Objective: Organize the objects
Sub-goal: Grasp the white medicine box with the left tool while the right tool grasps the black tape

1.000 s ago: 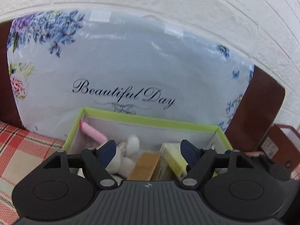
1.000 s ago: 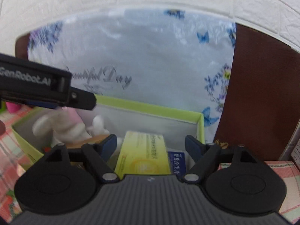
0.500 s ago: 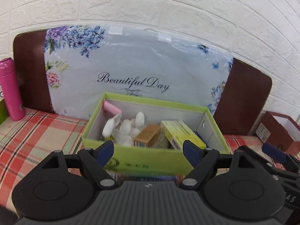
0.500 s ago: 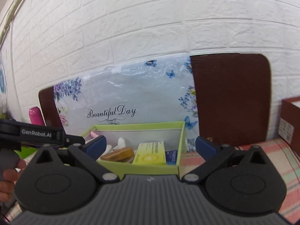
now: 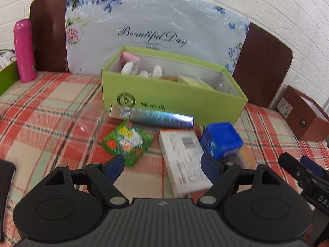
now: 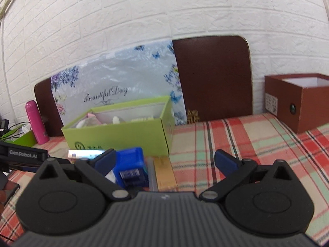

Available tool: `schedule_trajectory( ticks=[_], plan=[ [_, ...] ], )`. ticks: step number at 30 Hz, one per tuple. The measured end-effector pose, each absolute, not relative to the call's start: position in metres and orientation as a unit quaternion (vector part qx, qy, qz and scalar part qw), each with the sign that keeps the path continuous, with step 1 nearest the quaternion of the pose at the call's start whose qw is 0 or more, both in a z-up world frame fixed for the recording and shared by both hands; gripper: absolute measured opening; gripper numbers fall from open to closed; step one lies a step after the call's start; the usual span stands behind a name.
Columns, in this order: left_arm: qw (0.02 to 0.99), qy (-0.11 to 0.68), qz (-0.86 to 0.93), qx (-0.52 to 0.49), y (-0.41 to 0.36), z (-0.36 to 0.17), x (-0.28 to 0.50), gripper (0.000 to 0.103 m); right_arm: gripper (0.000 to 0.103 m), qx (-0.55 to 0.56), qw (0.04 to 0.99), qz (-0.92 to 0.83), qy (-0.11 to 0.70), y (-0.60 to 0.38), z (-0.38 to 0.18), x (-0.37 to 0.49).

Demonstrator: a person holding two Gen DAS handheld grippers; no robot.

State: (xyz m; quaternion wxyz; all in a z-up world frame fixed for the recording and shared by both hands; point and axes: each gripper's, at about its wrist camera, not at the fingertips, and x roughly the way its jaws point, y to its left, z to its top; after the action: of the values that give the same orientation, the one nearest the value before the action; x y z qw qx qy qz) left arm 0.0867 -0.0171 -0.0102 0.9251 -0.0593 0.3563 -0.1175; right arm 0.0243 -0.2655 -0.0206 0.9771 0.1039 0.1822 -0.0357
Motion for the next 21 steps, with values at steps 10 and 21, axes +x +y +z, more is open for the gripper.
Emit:
schedule_trajectory(
  ticks=[10,21],
  plan=[
    [0.918,0.358,-0.158,-0.061,-0.048,-0.028,0.081,0.084,0.103,0.120,0.966,-0.047,0.223,-0.273,-0.049,0.003],
    [0.910,0.377,-0.170,-0.028,-0.059,-0.055,0.114,0.076,0.103,0.063,0.973,-0.052,0.218,-0.265,-0.053,0.004]
  ],
)
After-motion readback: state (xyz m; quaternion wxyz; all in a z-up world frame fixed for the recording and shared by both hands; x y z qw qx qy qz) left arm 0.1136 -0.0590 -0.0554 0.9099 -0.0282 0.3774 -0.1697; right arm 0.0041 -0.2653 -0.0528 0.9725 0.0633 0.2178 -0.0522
